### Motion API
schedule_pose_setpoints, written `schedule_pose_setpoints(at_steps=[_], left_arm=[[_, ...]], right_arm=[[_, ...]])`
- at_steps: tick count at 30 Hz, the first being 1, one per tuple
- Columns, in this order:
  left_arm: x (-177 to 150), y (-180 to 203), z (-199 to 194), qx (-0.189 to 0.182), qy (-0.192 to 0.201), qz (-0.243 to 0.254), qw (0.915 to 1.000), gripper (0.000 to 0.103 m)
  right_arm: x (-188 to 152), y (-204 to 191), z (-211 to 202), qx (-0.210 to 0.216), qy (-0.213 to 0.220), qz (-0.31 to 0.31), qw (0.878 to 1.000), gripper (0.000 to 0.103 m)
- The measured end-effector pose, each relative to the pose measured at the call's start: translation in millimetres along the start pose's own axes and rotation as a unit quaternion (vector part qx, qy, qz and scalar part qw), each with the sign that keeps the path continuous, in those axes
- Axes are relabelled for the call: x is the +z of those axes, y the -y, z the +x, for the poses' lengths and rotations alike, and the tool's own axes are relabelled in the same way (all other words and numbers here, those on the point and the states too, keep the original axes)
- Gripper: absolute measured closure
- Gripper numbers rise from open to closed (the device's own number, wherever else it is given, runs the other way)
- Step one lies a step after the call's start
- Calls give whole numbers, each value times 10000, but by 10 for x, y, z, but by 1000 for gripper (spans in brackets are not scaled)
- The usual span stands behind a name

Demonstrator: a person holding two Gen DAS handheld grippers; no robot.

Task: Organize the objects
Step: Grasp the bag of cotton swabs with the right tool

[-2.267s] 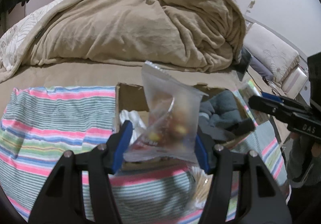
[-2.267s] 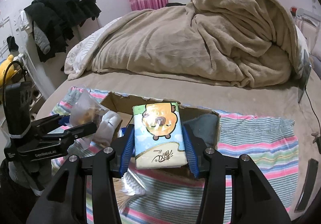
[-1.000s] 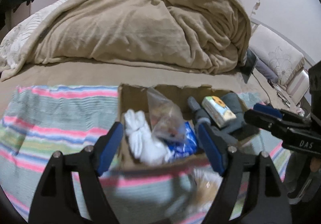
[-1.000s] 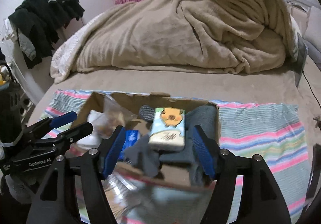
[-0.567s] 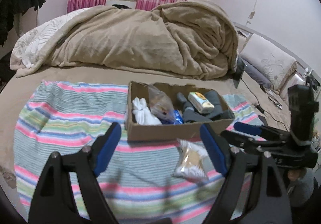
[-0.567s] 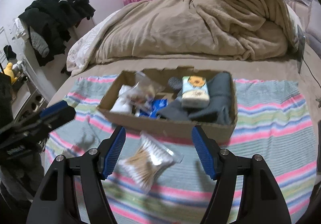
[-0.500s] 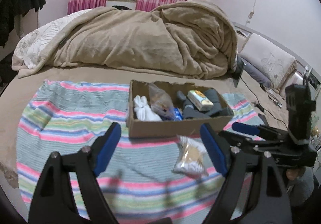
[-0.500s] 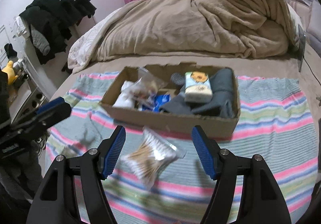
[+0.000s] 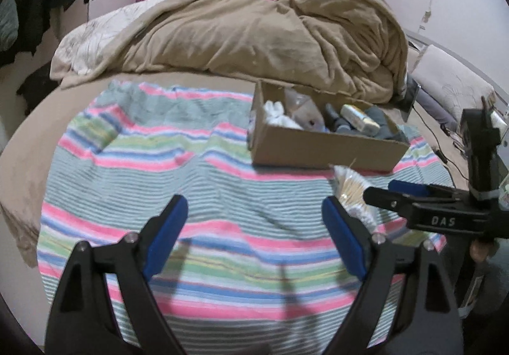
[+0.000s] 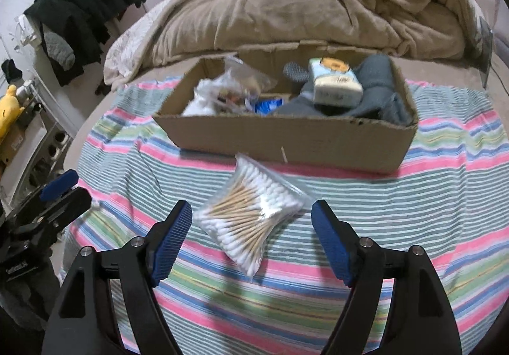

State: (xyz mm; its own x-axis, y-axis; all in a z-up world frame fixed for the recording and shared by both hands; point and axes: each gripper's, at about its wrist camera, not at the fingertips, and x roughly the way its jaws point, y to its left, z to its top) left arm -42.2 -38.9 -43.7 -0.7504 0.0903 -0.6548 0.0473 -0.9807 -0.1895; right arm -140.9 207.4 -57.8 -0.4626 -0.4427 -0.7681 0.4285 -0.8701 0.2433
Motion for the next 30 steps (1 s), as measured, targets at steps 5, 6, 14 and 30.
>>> schedule_pose_setpoints(at_steps=[5, 6, 14, 30], left_arm=[[-67, -99, 97, -37, -76, -172, 9998, 16], [-72, -107, 110, -41, -80, -191, 9998, 16], [-97, -108, 175, -63, -115, -206, 9997, 16], [6, 12, 94, -121, -16, -31, 9999, 16]], right_arm=[[-23, 14, 225, -65, -168, 93, 9998, 23], [-27, 8, 259, -77, -190, 91, 9997, 23], [-53, -62, 435, -94, -205, 16, 9997, 23], [32, -278, -79, 314, 265, -419, 9983, 68]])
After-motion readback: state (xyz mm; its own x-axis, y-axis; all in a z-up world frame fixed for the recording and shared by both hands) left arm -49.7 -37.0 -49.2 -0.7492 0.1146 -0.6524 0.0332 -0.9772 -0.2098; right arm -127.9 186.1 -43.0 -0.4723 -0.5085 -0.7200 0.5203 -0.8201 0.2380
